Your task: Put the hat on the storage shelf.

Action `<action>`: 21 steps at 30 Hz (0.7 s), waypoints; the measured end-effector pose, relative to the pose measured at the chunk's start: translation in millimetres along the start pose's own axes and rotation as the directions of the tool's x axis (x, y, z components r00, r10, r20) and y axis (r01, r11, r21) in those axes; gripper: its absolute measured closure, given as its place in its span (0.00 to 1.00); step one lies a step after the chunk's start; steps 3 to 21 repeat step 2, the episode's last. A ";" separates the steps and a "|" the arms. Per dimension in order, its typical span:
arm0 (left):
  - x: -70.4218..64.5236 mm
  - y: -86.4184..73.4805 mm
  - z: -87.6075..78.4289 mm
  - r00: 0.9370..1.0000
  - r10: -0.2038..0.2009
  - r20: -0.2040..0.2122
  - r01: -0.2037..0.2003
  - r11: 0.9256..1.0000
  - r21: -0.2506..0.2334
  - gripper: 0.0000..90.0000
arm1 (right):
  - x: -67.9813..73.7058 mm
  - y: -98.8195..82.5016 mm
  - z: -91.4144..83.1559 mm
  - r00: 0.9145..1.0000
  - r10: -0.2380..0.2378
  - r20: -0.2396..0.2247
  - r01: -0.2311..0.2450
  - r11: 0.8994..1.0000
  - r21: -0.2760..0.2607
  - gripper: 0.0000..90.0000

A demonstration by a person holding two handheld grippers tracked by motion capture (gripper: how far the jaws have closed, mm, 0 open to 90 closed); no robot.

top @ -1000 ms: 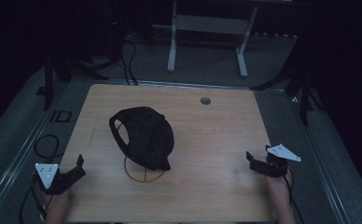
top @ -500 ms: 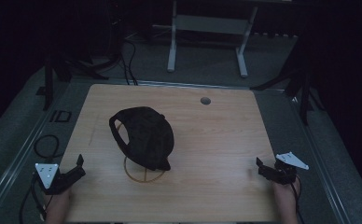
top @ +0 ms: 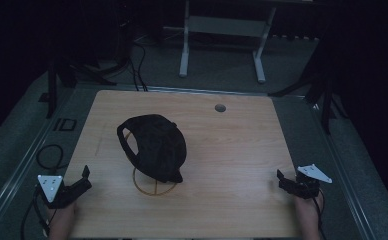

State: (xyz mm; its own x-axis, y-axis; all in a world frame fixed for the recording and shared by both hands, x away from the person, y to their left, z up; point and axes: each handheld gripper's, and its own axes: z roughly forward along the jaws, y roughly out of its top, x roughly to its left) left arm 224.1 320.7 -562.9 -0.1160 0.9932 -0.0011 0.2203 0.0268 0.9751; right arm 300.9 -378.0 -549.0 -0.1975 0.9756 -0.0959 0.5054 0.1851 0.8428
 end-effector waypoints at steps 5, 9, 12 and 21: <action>0.0 0.0 0.0 1.000 0.000 0.001 0.000 1.000 0.000 0.02 | 0.1 0.3 0.0 1.000 0.000 -0.005 0.000 1.000 -0.002 0.15; 0.0 0.0 0.0 1.000 0.000 0.001 0.000 1.000 0.000 0.02 | 0.1 0.3 0.0 1.000 0.000 -0.005 0.000 1.000 -0.002 0.15; 0.0 0.0 0.0 1.000 0.000 0.001 0.000 1.000 0.000 0.02 | 0.1 0.3 0.0 1.000 0.000 -0.005 0.000 1.000 -0.002 0.15; 0.0 0.0 0.0 1.000 0.000 0.001 0.000 1.000 0.000 0.02 | 0.1 0.3 0.0 1.000 0.000 -0.005 0.000 1.000 -0.002 0.15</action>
